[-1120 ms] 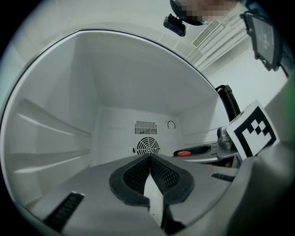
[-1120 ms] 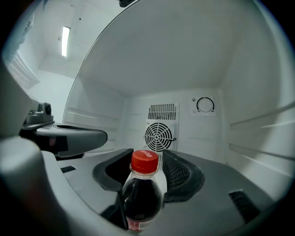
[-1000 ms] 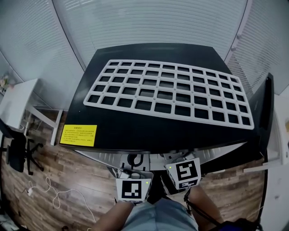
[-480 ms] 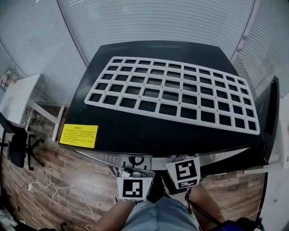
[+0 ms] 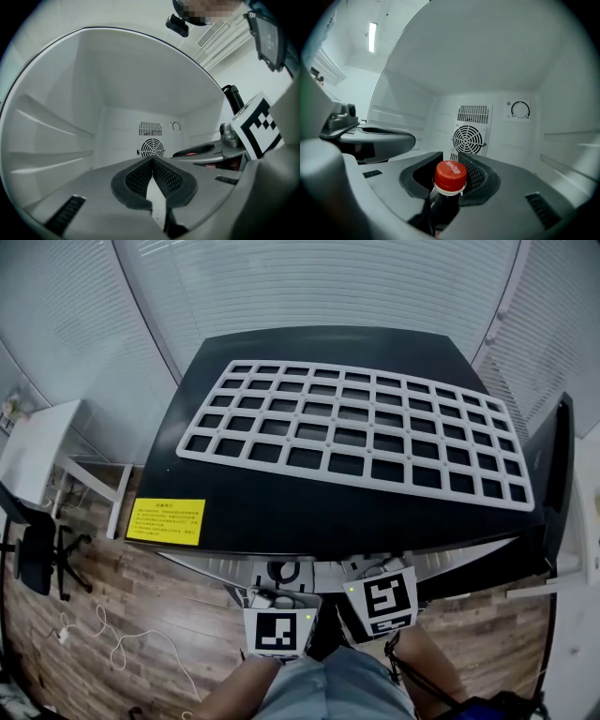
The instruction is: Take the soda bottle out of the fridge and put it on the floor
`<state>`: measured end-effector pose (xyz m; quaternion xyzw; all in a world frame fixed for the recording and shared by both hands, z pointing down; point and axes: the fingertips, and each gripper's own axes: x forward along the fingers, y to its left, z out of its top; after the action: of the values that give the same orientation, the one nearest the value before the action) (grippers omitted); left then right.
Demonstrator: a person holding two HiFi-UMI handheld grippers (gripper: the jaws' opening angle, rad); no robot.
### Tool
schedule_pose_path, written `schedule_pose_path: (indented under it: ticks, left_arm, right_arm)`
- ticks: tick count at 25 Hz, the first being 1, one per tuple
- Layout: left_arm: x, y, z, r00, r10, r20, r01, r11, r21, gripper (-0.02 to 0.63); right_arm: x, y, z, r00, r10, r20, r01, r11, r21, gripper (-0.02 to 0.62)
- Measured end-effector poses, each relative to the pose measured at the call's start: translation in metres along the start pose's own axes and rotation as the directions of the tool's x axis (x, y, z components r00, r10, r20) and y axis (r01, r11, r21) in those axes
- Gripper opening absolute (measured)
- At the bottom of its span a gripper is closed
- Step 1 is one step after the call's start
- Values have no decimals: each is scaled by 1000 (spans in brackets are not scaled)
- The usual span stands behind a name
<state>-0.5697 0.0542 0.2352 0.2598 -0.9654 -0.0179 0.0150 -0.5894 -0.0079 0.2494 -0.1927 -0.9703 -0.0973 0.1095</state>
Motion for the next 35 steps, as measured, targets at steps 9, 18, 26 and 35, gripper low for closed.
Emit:
schedule_pose_path:
  ticks: [9,18,26,35]
  left_arm:
    - [-10,-5,10,999,-41,15,40,999,28,17]
    - [-36,-11,29,991,-129,33,128,991,25,17]
    - [-57,-32,36,965,-259,52,257,966,41,17]
    - [-101,-51,47,909,-412,67,410,911,45,17]
  right_arm:
    - [-21,-1,11,997,-58,43,57,998,22,103]
    - [-58,15,32,987,-149,64,148,989,14,101]
    - [-99,24,32,960,-272,63,270,962,43,100]
    - [-154,53,34,905,-423,48,420,905,63,100]
